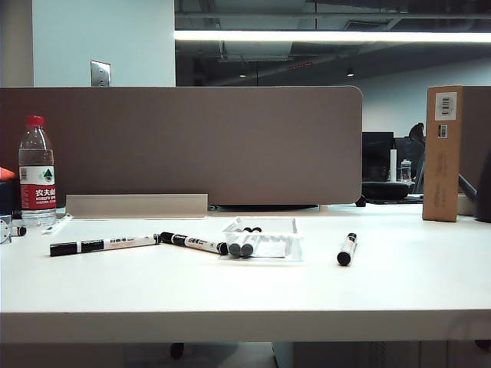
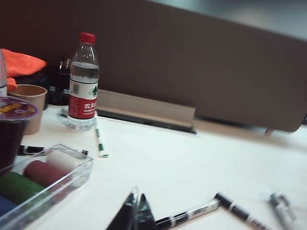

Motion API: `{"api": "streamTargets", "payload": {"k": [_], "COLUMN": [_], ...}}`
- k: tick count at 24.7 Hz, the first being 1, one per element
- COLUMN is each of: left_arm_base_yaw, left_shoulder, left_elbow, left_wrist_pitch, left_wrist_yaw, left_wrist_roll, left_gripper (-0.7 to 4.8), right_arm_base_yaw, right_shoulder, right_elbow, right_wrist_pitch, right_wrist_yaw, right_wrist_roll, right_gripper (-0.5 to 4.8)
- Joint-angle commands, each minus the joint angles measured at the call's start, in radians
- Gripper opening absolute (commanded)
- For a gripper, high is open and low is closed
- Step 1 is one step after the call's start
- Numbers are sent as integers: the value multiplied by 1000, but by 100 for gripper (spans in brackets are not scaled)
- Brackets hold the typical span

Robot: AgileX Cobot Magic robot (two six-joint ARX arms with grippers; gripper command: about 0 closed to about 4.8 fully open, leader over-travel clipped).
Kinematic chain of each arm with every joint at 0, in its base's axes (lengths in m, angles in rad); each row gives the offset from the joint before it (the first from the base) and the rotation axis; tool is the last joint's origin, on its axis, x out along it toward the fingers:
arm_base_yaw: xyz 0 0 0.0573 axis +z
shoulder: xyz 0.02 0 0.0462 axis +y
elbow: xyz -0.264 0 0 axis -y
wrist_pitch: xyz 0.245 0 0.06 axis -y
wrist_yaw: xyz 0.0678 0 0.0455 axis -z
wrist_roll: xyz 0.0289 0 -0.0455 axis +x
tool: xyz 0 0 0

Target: Pick up the markers scattered on the table and put them into the packaging box, making sure the markers fit the shape of the box's grooves.

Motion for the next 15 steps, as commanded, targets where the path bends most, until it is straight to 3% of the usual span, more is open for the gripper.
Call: {"api": "streamTargets", "payload": {"k": [1,4,6,13,15], "left_arm_base_yaw": [2,2,2,2,2], "left_shoulder": [0,0,1,89,193], "left_elbow": [5,15,41,152,229], "left_wrist_pitch": [72,79,71,72,72], "left_wrist_yaw": [4,34,87,66,134], "left_wrist_roll": [-223,-310,-312,-293,-264], "left_gripper": [-6,-6,-6,-6,-6], "right_arm_base_yaw": [-2,-2,-2,-17,-18], "right_shoulder": [-3,-3,-3,30,110], "right_elbow": [36,49,67,202,296], "right_wrist_pitch": [19,30,61,54,-9], "right_wrist_yaw": [114,168,153,207,194], "right_wrist_roll": [240,239,240,232,223], "right_gripper": [-3,-2,-2,-2,-2]}}
